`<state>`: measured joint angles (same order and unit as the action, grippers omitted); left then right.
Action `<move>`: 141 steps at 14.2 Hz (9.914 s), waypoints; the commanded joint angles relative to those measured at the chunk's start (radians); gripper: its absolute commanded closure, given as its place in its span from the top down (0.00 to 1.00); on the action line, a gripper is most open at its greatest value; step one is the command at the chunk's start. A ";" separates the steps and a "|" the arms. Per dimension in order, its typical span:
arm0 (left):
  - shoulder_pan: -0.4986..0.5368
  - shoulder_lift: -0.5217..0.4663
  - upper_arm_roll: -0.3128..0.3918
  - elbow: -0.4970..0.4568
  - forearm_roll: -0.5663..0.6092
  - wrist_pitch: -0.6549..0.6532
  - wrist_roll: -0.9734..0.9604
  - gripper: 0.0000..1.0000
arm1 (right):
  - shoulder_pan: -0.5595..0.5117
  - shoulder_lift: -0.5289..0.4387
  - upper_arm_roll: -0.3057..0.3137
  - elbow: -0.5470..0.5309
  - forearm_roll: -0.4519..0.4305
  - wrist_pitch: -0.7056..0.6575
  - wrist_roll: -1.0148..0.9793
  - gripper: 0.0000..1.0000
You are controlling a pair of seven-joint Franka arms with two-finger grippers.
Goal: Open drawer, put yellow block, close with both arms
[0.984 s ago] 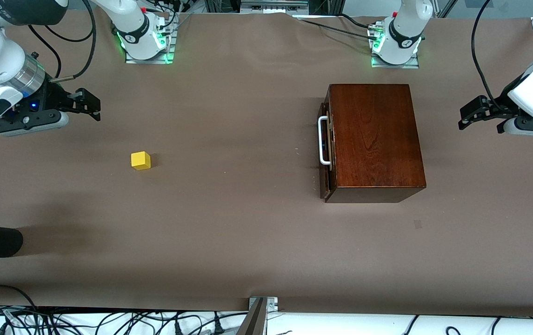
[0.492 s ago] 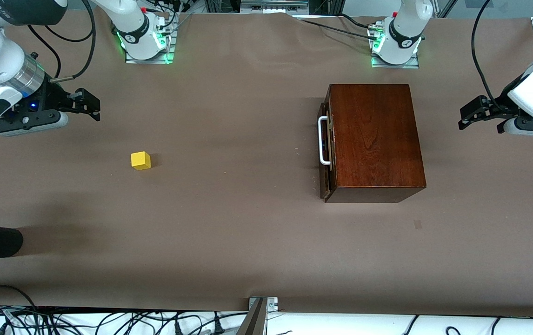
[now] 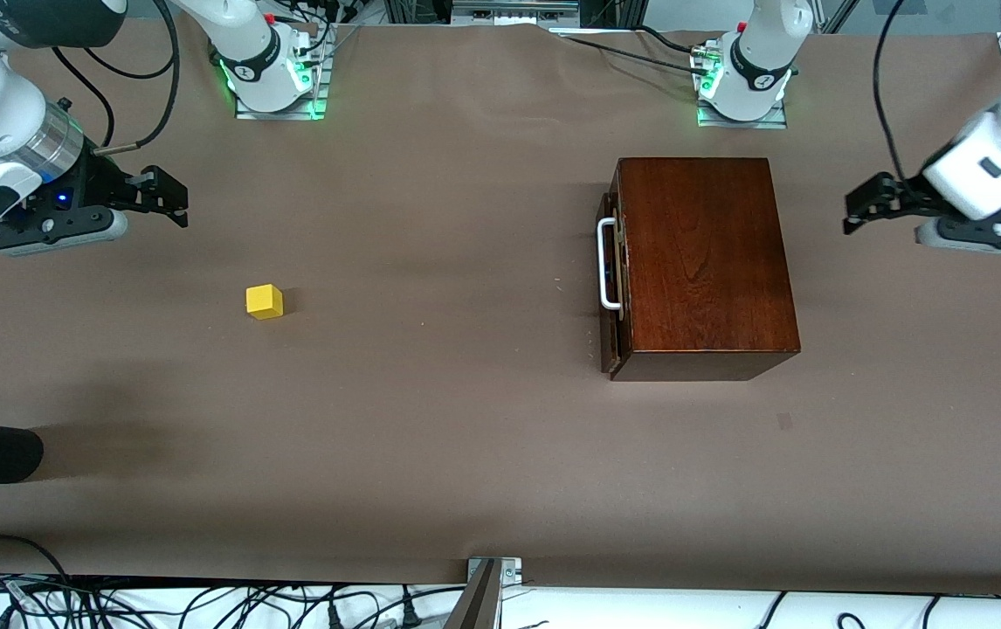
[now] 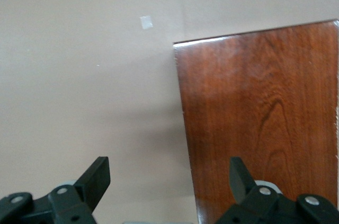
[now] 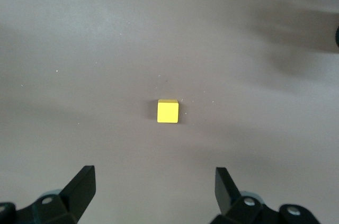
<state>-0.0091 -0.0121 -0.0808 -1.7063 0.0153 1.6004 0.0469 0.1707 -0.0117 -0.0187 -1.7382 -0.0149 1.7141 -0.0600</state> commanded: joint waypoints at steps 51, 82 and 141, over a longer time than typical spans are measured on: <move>-0.394 0.580 -0.462 -0.003 0.459 0.569 -1.133 1.00 | -0.011 0.007 0.005 -0.216 -0.005 0.168 -0.018 1.00; -0.049 0.064 0.005 0.068 0.003 -0.015 -0.027 1.00 | -0.014 0.310 -0.010 -0.575 -0.005 1.000 -0.047 0.00; 0.066 0.003 -0.028 -0.039 -0.003 0.061 -0.027 1.00 | 0.790 0.932 0.183 0.730 -0.312 0.349 -0.319 0.00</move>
<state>0.0397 -0.0016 -0.0970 -1.7498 0.0296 1.6571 -0.0018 0.9488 0.8942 0.1762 -1.0501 -0.3102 2.0627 -0.3744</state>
